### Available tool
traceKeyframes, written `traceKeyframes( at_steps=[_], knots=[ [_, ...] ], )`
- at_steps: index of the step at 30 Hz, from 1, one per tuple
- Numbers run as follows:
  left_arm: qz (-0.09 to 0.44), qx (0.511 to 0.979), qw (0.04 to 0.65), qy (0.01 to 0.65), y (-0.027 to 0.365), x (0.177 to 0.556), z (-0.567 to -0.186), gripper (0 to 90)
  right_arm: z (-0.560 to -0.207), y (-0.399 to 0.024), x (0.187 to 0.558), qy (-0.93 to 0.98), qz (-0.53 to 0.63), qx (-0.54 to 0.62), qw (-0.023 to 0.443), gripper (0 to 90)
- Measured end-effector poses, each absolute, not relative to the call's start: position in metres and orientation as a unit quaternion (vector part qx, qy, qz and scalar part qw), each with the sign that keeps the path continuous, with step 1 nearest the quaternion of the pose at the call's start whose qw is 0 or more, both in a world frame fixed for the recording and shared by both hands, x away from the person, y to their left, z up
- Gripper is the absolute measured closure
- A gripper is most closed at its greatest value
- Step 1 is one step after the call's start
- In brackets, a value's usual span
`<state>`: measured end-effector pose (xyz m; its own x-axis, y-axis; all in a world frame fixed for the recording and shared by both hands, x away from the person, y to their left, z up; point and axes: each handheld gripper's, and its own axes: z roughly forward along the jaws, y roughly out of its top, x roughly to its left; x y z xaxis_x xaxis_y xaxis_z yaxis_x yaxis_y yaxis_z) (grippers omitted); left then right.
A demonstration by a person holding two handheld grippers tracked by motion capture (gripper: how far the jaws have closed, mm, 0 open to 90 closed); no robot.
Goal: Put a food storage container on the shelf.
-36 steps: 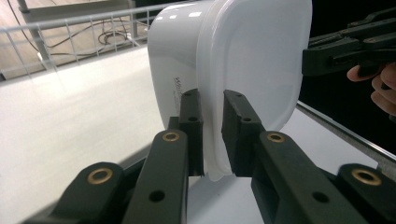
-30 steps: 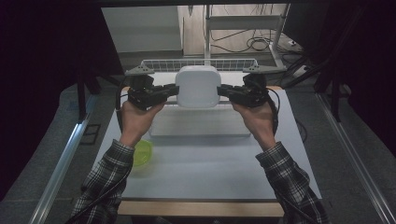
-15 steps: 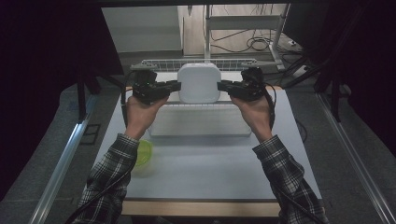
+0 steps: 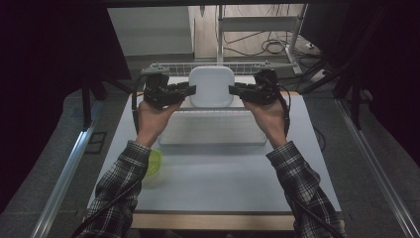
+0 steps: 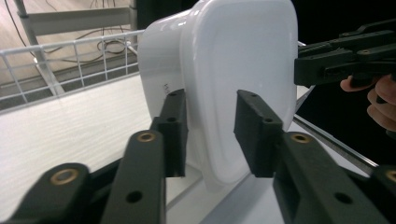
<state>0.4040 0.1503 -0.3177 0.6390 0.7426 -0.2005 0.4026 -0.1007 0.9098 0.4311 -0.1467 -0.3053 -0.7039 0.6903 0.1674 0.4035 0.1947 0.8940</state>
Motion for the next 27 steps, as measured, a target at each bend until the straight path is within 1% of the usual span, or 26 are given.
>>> traceKeyframes(
  at_steps=[4, 8, 14, 18, 23, 25, 27],
  knots=[
    [0.162, 0.724, 0.542, 0.395, 0.149, 0.408, -0.319, 60.8, -0.305, -0.144, 0.433, 0.761, 0.519, 0.361, 0.145, 66.8],
    [0.17, 0.724, 0.538, 0.396, 0.146, 0.412, -0.322, 56.9, -0.306, -0.141, 0.436, 0.762, 0.515, 0.362, 0.153, 63.7],
    [0.183, 0.729, 0.527, 0.397, 0.142, 0.416, -0.324, 56.3, -0.308, -0.14, 0.44, 0.761, 0.512, 0.366, 0.155, 61.1],
    [0.183, 0.729, 0.526, 0.398, 0.141, 0.419, -0.325, 54.0, -0.308, -0.139, 0.443, 0.76, 0.514, 0.367, 0.154, 59.1],
    [0.182, 0.725, 0.527, 0.403, 0.141, 0.423, -0.326, 48.5, -0.308, -0.136, 0.445, 0.763, 0.503, 0.368, 0.174, 54.5],
    [0.178, 0.721, 0.531, 0.407, 0.142, 0.426, -0.327, 47.0, -0.309, -0.135, 0.446, 0.762, 0.502, 0.37, 0.175, 54.5],
    [0.189, 0.722, 0.526, 0.408, 0.143, 0.428, -0.326, 45.4, -0.31, -0.135, 0.447, 0.76, 0.506, 0.37, 0.172, 54.4]
  ],
)
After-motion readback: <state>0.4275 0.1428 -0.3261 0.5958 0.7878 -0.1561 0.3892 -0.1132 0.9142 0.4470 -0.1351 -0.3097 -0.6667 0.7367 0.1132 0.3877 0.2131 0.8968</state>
